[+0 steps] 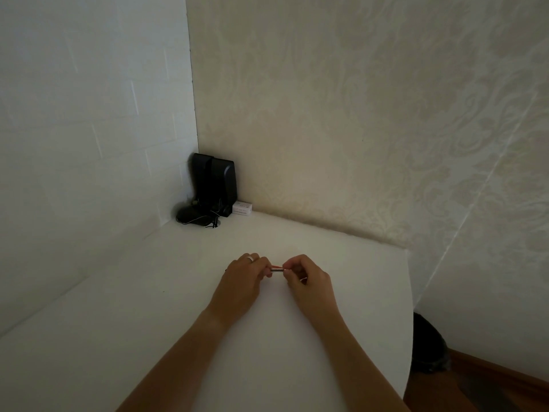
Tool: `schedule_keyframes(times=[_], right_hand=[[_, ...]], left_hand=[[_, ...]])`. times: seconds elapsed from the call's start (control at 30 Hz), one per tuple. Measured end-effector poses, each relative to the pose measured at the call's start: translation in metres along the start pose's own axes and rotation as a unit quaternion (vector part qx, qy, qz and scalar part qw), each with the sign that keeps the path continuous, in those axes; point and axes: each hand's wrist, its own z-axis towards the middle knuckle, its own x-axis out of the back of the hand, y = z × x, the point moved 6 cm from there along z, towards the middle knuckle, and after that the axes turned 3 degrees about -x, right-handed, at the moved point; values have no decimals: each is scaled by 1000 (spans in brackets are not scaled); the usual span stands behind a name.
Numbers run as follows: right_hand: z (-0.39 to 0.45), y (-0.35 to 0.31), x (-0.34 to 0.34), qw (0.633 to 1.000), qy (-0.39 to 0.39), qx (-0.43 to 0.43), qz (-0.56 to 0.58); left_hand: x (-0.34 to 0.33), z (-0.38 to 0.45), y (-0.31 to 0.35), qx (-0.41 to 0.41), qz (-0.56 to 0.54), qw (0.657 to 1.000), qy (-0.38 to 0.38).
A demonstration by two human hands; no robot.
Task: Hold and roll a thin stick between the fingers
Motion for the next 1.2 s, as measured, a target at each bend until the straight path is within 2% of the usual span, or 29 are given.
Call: schedule_keyframes(times=[0.13,0.3,0.5,0.73,0.97,1.2], right_hand=[[1,3,-1,1000,7,-16,5],[2,3,-2,998,9,-9,-59],[1,2,-2,1000,-1,-14,-20],[1,0,-1,999,10,-14,-40],[-2,-2,1,1000,-3,-11,11],[-2,-2,2,1000,-2,-12,10]], left_hand=[[0,1,0,0,-13,1000,-4],[1,0,2,-3,-18,1000,-1],[0,0,2,-1,-14,1000,-1],[1,0,2,-2,-16,1000,-3],[0,0,2,0,-19,1000,-2],[3,0,7,-1,-28,1000,-3]])
